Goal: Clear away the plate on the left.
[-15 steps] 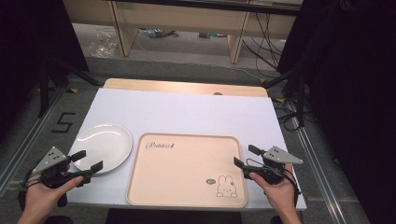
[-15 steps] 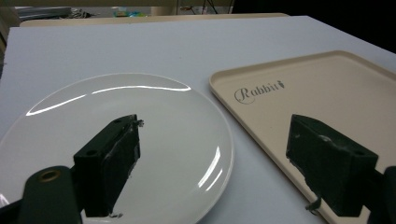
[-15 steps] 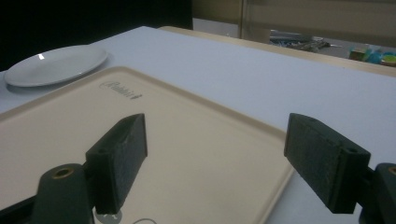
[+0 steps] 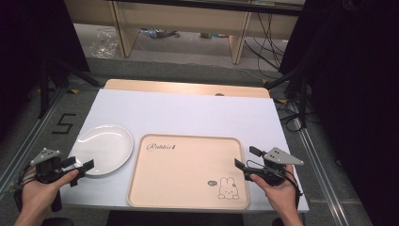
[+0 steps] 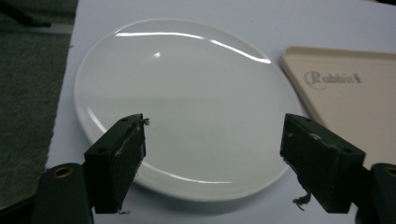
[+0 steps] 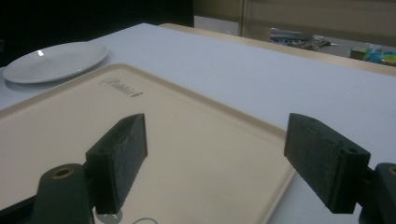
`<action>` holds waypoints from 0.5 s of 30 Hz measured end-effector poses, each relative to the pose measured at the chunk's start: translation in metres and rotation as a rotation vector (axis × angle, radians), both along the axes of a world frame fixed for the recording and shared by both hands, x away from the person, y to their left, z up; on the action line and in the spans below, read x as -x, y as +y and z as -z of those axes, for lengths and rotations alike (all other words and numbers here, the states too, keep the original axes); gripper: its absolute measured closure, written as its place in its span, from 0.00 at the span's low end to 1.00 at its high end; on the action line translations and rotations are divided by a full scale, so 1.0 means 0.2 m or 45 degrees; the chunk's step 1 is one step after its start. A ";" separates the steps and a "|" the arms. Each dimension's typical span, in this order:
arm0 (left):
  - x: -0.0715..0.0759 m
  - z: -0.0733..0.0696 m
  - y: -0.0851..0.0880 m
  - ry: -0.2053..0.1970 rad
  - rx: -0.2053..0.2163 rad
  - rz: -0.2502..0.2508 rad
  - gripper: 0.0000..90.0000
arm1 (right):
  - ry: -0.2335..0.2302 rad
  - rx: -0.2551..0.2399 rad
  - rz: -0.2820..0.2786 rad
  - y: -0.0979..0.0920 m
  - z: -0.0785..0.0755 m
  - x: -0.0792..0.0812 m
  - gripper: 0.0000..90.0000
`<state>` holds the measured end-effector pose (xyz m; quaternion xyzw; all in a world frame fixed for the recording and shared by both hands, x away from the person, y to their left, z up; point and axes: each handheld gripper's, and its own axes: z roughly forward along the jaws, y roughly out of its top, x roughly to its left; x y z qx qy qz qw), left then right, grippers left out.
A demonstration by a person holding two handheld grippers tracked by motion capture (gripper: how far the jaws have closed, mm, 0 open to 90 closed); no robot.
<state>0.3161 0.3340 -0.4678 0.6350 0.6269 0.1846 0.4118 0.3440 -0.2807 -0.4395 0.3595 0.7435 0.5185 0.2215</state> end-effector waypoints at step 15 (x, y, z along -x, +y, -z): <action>-0.07 0.09 0.10 0.195 0.171 -0.123 0.36 | 0.054 -0.033 -0.010 0.01 0.00 0.01 0.25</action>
